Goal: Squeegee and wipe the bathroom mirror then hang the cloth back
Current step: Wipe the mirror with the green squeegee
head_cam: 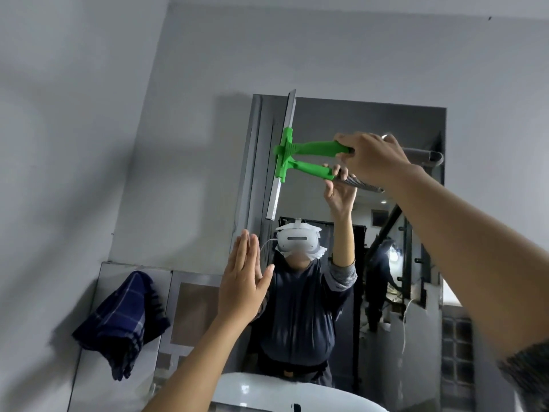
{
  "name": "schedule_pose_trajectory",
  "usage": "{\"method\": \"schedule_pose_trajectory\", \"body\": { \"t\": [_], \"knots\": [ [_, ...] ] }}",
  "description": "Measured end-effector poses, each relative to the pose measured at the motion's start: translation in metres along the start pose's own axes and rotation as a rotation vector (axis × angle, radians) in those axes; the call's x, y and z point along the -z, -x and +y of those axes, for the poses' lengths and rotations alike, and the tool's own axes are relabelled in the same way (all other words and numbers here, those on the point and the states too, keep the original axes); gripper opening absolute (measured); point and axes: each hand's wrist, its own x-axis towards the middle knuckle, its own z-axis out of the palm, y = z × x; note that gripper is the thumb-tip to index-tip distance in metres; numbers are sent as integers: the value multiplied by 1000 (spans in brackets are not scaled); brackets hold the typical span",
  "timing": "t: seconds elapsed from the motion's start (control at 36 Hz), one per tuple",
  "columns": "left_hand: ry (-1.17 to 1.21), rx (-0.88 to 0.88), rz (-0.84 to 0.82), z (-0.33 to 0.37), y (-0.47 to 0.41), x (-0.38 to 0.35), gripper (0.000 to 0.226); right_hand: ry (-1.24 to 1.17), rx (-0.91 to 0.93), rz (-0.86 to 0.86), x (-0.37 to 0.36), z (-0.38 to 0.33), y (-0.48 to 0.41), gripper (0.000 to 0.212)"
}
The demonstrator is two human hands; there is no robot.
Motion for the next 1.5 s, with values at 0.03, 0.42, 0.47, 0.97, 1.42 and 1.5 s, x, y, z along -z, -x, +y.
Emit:
{"method": "schedule_pose_trajectory", "body": {
  "t": [0.03,0.42,0.47,0.97,1.42,1.5],
  "knots": [
    [-3,-1,4,0,0,0,71,-3,-12,3,1,4,3,27],
    [-24,56,-44,-26,1,-2,71,-34,-178,-14,0,47,28,29],
    [-33,59,-42,-29,5,-4,71,-33,-196,-40,1,47,36,26],
    [18,21,-62,2,0,0,78,-112,-518,14,19,102,86,15],
    [22,31,-98,6,0,5,76,-364,-776,148,-22,30,99,28],
    [23,24,-119,5,0,7,75,-450,-795,190,-32,10,95,31]
  ]
}}
